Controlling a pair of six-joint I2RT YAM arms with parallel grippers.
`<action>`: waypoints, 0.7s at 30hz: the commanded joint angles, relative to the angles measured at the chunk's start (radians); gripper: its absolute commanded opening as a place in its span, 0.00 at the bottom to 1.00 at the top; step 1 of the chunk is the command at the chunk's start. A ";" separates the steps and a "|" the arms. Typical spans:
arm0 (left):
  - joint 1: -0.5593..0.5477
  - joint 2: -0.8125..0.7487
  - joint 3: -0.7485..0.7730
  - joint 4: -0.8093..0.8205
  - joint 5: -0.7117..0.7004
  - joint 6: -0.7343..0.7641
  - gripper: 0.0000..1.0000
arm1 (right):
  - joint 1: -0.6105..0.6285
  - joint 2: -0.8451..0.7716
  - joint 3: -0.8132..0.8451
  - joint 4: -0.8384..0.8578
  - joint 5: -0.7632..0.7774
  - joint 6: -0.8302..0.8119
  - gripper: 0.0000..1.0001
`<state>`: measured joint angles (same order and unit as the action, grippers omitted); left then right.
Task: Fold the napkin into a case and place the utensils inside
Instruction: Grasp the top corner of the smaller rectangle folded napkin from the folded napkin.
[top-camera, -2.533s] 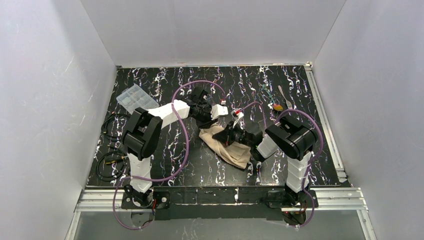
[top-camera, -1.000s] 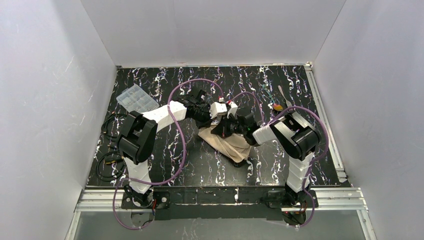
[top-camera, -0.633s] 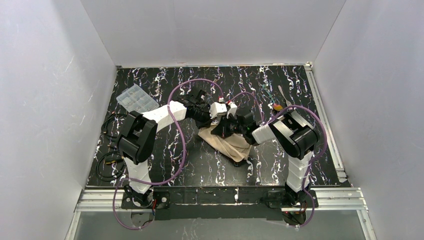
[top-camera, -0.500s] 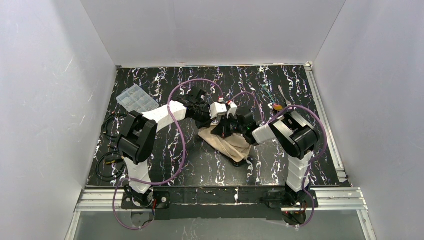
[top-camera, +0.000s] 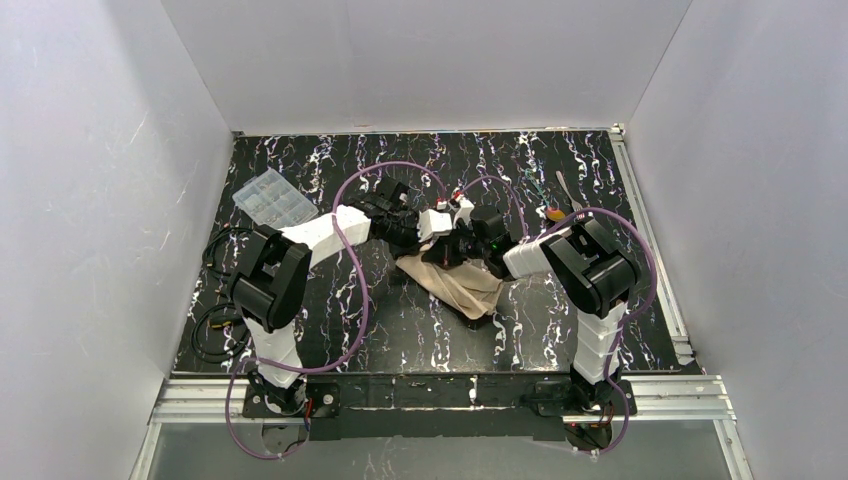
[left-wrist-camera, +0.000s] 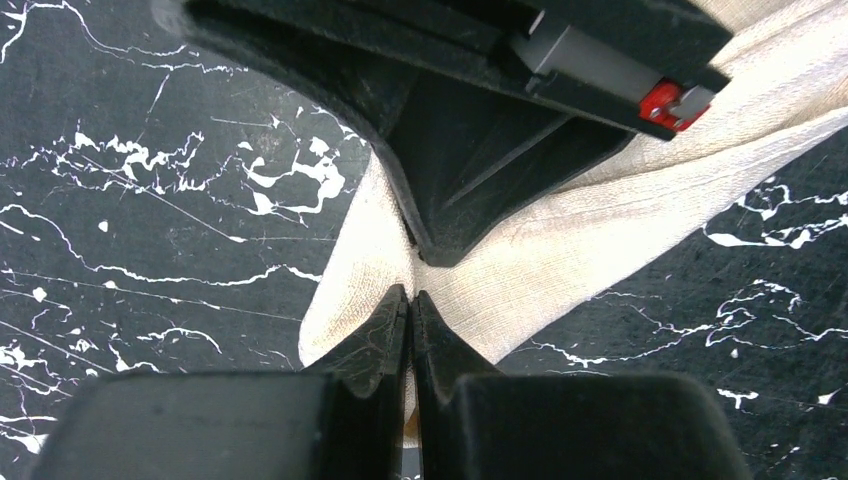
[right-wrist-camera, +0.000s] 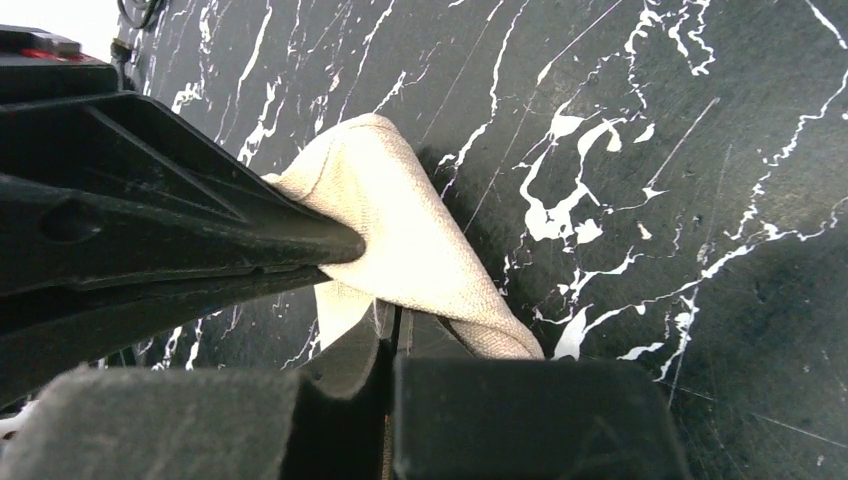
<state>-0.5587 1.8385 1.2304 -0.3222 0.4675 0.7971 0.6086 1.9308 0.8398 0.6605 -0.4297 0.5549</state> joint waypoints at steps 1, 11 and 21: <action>-0.004 -0.046 -0.029 0.005 -0.016 0.029 0.00 | -0.007 -0.026 0.007 0.071 -0.026 0.042 0.01; -0.012 -0.031 -0.042 0.041 -0.070 0.033 0.00 | -0.007 0.038 0.044 0.102 -0.030 0.122 0.01; -0.012 -0.035 -0.014 -0.010 0.007 0.016 0.00 | -0.007 0.020 0.044 0.065 0.028 0.105 0.01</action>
<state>-0.5659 1.8381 1.1919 -0.2676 0.4103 0.8188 0.6052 1.9636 0.8478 0.7006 -0.4427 0.6563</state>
